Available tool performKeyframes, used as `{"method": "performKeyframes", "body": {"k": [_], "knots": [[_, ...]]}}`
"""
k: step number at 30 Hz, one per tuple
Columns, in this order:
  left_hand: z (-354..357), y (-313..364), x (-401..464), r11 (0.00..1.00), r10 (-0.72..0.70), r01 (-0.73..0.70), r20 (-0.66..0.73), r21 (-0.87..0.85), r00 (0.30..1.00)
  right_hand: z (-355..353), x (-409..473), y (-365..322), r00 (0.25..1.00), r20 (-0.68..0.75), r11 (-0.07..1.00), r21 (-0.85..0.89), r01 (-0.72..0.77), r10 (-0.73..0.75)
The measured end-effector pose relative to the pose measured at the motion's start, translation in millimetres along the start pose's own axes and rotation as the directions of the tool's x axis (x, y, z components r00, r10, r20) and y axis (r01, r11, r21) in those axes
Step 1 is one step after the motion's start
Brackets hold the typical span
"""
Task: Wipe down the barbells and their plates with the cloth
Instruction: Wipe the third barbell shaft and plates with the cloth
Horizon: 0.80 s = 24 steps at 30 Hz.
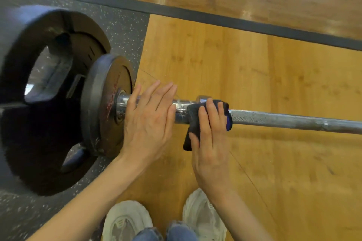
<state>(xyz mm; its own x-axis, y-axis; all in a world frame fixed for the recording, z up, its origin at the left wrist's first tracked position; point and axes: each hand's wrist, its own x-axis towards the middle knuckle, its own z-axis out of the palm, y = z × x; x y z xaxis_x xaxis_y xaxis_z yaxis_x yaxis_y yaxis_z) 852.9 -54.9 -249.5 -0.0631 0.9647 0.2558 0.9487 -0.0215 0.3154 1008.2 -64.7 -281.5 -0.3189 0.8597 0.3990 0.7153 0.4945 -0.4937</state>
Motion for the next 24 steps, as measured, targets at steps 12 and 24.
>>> {"method": "performKeyframes", "body": {"k": [12,24], "knots": [[2.3,1.8,28.3,0.999,-0.048,0.046,0.056,0.026,0.997,8.0,40.4,15.5,0.992,-0.109,0.994,0.103,-0.046,0.057],[2.1,-10.3,62.7,0.999,-0.032,0.03,0.119,0.016,0.992,16.4,72.6,16.0,0.977,-0.11,0.973,0.166,-0.162,0.181]]}}
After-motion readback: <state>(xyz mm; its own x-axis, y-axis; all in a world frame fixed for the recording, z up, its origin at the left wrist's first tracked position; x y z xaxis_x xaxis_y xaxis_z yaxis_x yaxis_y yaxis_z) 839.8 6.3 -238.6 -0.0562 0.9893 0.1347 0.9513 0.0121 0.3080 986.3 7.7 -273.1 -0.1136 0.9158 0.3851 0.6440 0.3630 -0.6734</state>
